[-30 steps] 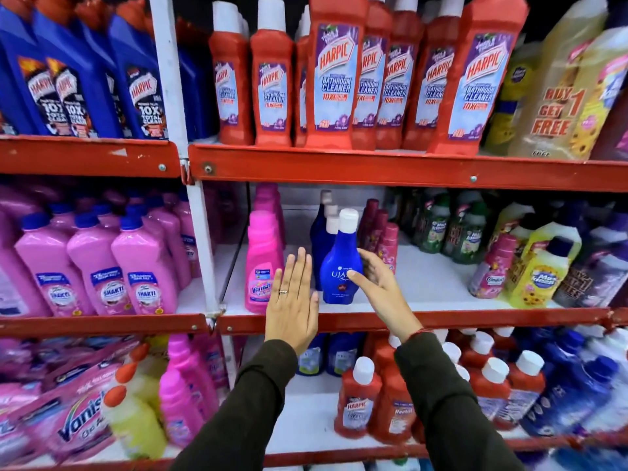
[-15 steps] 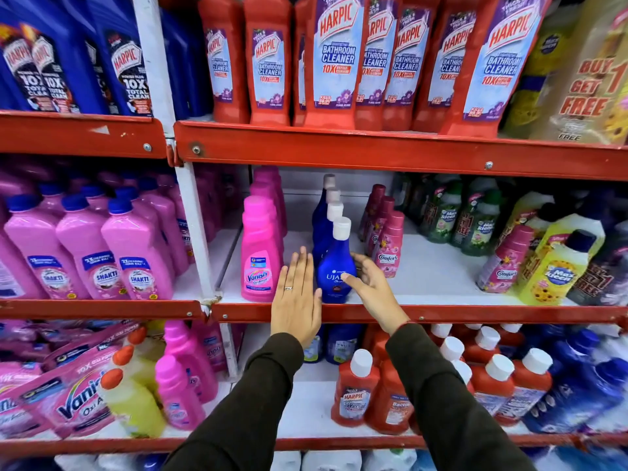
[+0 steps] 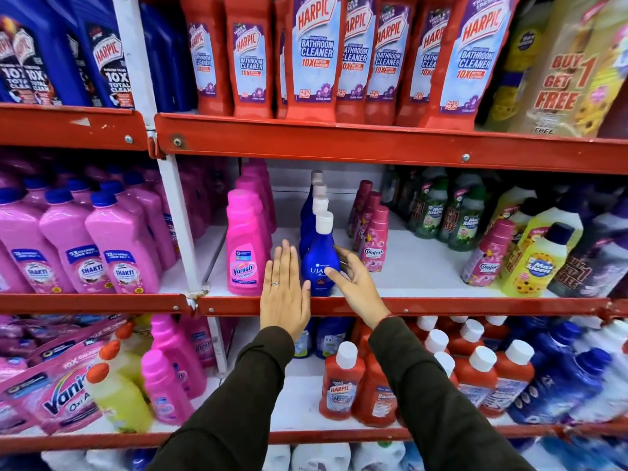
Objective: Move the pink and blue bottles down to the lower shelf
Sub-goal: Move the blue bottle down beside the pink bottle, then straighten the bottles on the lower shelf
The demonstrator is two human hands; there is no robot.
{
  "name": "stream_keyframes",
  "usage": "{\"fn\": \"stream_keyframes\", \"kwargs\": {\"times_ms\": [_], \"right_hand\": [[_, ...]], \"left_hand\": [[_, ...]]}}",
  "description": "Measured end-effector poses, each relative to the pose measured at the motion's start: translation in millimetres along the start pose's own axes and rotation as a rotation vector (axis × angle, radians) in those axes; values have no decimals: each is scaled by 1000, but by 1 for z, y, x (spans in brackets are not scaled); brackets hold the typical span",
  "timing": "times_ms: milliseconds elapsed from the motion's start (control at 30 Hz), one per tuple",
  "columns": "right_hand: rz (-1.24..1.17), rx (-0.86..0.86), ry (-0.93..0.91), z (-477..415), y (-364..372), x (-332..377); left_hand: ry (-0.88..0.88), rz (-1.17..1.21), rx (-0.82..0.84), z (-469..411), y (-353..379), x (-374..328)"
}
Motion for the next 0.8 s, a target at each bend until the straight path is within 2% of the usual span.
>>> {"fn": "stream_keyframes", "kwargs": {"times_ms": [67,167,333,467,567,800], "right_hand": [[0,-68,-29,2,-15,6],[22,-267,-99,6,-61,15],[249,-671,-232,19,-167,35],[326,-936,-194,18,-234,40],[383,-974,-49,4,-266,30],[491,-893,144,-25,-299,5]], "left_hand": [[62,26,-59,-2,-4,-16],[135,29,-99,-7,1,-42],[95,6,-113,0,21,-42],[120,16,-116,1,26,-42],[127,21,-114,1,26,-42],[132,48,-133,2,26,-42]]}}
Point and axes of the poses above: each hand's wrist, its own z-axis away from the middle knuckle, its own y-axis out of the palm, x = y × z, the point moved 8 cm from there along -z, towards the middle knuckle, and after that the axes turned 7 degrees about -x, right-handed, at the moved point
